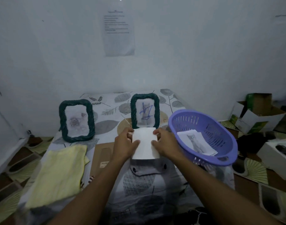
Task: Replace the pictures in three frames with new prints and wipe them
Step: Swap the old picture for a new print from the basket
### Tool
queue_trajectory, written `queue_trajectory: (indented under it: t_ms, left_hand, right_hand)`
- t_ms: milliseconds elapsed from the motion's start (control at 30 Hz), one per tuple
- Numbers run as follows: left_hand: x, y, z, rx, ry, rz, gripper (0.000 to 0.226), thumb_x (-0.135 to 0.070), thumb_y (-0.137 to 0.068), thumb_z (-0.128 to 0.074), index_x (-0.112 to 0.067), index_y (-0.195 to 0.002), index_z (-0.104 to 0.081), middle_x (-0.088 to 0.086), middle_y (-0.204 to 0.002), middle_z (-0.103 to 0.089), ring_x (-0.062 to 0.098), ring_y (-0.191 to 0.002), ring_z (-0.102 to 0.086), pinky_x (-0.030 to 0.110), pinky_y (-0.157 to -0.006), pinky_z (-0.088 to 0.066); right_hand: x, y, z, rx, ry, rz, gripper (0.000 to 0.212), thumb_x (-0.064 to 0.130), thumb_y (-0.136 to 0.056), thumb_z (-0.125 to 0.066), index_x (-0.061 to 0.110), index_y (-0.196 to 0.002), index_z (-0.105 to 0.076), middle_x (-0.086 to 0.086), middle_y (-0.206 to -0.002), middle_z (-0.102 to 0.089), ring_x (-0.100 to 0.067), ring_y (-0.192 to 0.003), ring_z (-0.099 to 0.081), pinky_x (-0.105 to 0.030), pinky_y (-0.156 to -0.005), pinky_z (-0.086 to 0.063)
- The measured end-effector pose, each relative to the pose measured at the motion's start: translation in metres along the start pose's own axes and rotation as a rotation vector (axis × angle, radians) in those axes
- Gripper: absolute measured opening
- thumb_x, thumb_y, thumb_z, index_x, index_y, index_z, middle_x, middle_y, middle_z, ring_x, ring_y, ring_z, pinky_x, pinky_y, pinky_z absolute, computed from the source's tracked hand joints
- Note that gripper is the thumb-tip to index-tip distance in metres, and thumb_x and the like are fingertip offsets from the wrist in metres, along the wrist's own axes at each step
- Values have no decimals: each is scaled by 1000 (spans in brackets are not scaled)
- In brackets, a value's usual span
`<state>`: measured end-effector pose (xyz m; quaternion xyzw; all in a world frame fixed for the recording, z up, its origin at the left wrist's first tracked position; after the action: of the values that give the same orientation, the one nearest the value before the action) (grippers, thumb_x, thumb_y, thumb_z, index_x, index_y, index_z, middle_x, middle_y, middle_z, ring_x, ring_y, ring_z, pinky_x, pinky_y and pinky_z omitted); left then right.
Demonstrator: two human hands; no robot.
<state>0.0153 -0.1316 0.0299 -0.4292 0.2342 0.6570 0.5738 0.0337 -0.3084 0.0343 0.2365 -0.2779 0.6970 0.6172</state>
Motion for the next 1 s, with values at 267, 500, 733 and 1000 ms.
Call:
queue_trajectory:
  t_ms: [267,500,733,1000]
  left_hand:
    - [23,15,-18,92,-230,-114,28,-24,-79,-73,-17,-104,-63,-4,-73,-61,13,-68,-56,29,-65,-48]
    - [33,16,-26,95,-393,-189,29,-36,-80,-69,-21,-104,-67,-2,-90,-63,19,-92,-55,39,-83,-48]
    - [41,20,-29,77,-441,-248,26,-39,-83,-65,-22,-102,-69,-7,-111,-54,16,-108,-42,38,-92,-41]
    - [47,19,-28,57,-323,-256,20,-35,-83,-65,-22,-99,-65,-6,-107,-62,16,-102,-49,40,-90,-44]
  right_hand:
    - [-24,12,-20,63,174,41,39,27,-86,-62,19,-123,-58,-10,-109,-64,-26,-96,-60,-33,-81,-49]
    - [-33,14,-26,78,230,79,39,30,-87,-59,22,-125,-57,-6,-120,-58,-24,-105,-57,-33,-87,-48]
    - [-40,16,-30,91,263,121,37,28,-91,-54,21,-127,-59,-4,-129,-49,-22,-118,-48,-36,-99,-44]
    - [-44,16,-32,80,225,145,39,31,-93,-52,23,-131,-58,-1,-123,-48,-19,-111,-52,-34,-91,-47]
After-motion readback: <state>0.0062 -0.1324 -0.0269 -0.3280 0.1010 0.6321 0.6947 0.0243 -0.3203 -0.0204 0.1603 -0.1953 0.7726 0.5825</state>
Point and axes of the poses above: each hand's wrist, its own y-axis away from the middle knuckle, its own z-axis out of the back of the hand, x = y × z, the point moved 5 cm from there along -y, towards the middle knuckle
